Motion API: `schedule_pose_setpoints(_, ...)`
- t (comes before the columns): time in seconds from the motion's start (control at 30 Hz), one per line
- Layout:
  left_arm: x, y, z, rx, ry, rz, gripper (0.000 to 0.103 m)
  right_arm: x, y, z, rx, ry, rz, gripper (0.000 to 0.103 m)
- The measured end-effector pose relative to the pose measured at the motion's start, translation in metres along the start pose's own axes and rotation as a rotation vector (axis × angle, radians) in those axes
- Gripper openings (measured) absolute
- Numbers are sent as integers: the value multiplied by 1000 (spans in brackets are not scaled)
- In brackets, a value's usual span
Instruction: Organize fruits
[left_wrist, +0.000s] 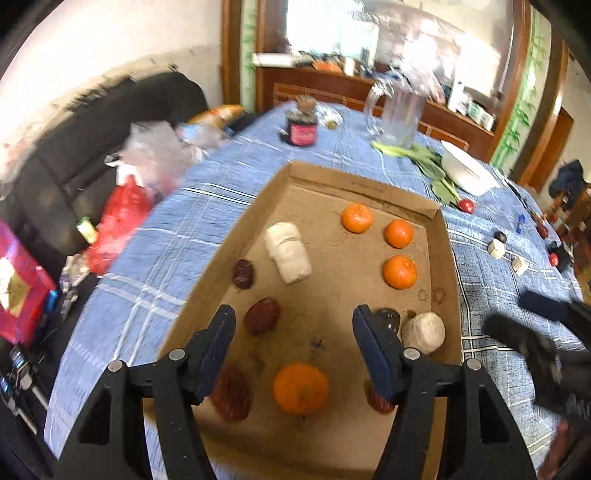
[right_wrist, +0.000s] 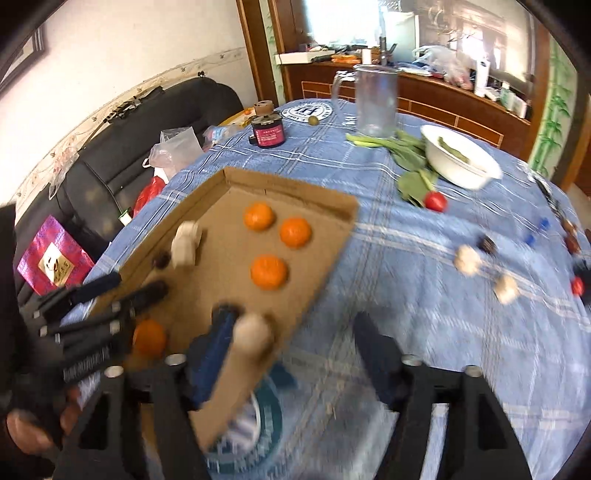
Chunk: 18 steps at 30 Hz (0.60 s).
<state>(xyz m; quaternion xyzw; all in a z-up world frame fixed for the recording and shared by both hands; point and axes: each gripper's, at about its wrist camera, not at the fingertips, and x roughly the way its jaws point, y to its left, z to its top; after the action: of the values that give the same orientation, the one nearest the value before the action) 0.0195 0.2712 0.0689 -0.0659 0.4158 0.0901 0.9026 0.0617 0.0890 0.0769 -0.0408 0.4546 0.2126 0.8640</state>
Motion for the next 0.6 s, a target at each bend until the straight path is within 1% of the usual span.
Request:
schedule_pose_setpoints(0.03, -11, 0, -7, -8, -27, 29, 66, -5, 0, -8, -5, -6, -7, 83)
schedule_pose_setpoints(0.07, -20, 0, -13, -21, -48, 44, 68, -14, 1, -20, -18, -12, -18, 83)
schedule_pose_setpoints(0.1, -31, 1, -21, -42, -71, 58, 75, -19, 3, -29, -30, -14, -23, 83)
schedule_pose_setpoints(0.17, -49, 3, -34, -71, -106, 84, 85, -32, 8, -52, -62, -23, -25, 88)
schedule_pose_setpoints(0.2, -58, 4, -42, -80, -130, 101, 88, -37, 10, -61, -74, -27, -28, 93)
schedule_pose_setpoints(0.23, -69, 2, -51, -80, -157, 131, 89, -40, 13, -70, -88, -35, -32, 94)
schedule_pose_setpoints(0.3, -81, -1, -67, -79, -174, 189, 96, -46, 17, -87, -121, -54, -53, 94)
schedule_pose_setpoints(0.33, -86, -1, -75, -87, -163, 206, 96, -49, 19, -95, -134, -64, -64, 95)
schedule_pose_setpoints(0.4, -91, -3, -86, -88, -127, 231, 96, -53, 20, -107, -130, -72, -56, 95)
schedule_pose_setpoints(0.47, -93, -5, -95, -75, -101, 275, 96, -55, 21, -114, -122, -68, -47, 95)
schedule_pose_setpoints(0.6, -93, -4, -102, -53, -12, 283, 96, -61, 29, -124, -128, -73, -49, 95)
